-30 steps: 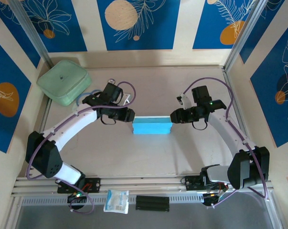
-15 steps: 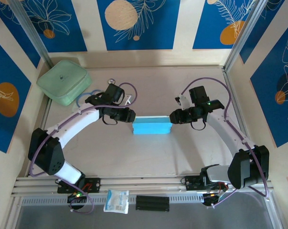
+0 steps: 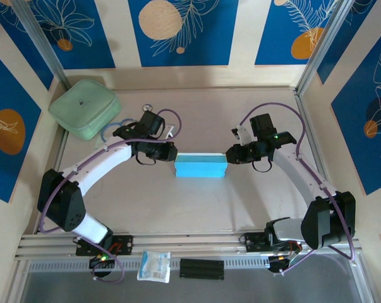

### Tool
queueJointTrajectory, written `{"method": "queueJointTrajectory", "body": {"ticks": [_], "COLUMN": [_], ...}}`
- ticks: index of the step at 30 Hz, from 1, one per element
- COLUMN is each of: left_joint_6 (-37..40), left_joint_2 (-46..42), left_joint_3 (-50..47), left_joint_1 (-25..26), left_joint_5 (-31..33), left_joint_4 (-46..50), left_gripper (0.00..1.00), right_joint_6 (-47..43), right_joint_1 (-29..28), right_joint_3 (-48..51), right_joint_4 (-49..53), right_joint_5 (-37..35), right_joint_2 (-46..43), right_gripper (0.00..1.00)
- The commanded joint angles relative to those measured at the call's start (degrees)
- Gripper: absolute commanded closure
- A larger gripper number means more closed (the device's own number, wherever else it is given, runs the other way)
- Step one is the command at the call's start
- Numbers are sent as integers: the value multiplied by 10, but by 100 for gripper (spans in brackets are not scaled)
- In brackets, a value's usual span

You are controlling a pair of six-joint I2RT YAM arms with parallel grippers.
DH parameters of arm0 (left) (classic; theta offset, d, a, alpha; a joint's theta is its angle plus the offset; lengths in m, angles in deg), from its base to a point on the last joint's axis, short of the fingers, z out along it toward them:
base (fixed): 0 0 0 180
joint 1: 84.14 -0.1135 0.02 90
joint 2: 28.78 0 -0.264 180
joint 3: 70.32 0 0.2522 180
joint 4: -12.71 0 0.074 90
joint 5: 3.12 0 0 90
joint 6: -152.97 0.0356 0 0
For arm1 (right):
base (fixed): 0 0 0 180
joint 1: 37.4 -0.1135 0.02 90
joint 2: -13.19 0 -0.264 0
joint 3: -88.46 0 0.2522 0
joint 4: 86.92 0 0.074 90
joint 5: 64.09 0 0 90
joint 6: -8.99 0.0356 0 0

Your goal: Fold the paper box

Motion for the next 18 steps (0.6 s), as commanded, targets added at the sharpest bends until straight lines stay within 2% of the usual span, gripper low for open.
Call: {"method": "queueJointTrajectory", "body": {"ticks": [1, 7, 11, 18], "left_joint_6": [-1, -1, -1, -2], "left_joint_2": [5, 4, 3, 3], "left_joint_3": [-7, -7, -7, -8], "left_joint_1": [3, 4, 5, 5], "left_joint_5": [-14, -16, -16, -17], "left_joint_4": [-2, -3, -2, 0], "left_gripper": [85, 87, 88, 88], "right_joint_6": [8, 14, 21, 19], "right_joint_1": [-4, -7, -13, -16], "right_joint_3": [-15, -21, -23, -20], "right_joint_4": [3, 6, 7, 17], "right_joint_5": [2, 0, -10, -19], "right_joint_2": [8, 17, 19, 21], "right_gripper": [82, 86, 92, 93]}}
